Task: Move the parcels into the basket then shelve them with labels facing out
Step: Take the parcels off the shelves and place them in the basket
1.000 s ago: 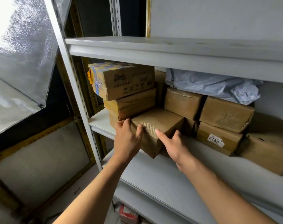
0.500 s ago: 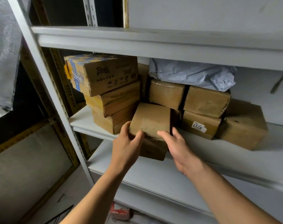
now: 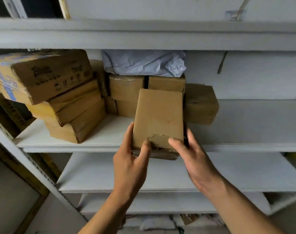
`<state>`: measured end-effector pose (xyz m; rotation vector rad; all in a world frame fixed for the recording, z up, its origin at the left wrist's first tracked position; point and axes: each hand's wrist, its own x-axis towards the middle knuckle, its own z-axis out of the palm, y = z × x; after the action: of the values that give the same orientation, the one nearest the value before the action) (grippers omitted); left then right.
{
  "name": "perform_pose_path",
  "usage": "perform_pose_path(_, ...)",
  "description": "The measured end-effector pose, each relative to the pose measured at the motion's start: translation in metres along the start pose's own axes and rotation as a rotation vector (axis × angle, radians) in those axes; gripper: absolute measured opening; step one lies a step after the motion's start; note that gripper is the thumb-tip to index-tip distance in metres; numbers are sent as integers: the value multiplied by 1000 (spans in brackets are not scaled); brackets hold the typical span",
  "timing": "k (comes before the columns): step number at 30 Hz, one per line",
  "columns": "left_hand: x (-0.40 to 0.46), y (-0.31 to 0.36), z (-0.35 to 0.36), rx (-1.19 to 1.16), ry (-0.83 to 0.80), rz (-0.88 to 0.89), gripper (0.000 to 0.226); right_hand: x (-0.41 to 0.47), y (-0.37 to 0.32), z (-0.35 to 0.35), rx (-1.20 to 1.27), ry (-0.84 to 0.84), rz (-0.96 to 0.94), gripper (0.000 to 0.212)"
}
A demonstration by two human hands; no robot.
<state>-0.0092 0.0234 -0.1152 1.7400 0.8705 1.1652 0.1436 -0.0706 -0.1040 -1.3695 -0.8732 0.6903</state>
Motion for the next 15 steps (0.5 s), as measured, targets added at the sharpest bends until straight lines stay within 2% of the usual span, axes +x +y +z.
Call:
perform_pose_path(2, -12, 10, 25, -9, -78, 23, 64, -21, -2, -30, -1, 69, -16, 71)
perform_pose_path(5, -34, 27, 70, -40, -214, 62, 63, -57, -4, -81, -1, 160, -15, 68)
perform_pose_path(10, -85, 59, 158, -86, -438, 61, 66, -127, 3, -175, 72, 377, 47, 71)
perform_pose_path(15, -156, 93, 247, -121, -732, 95, 53, -213, 14, -267, 121, 624, 80, 73)
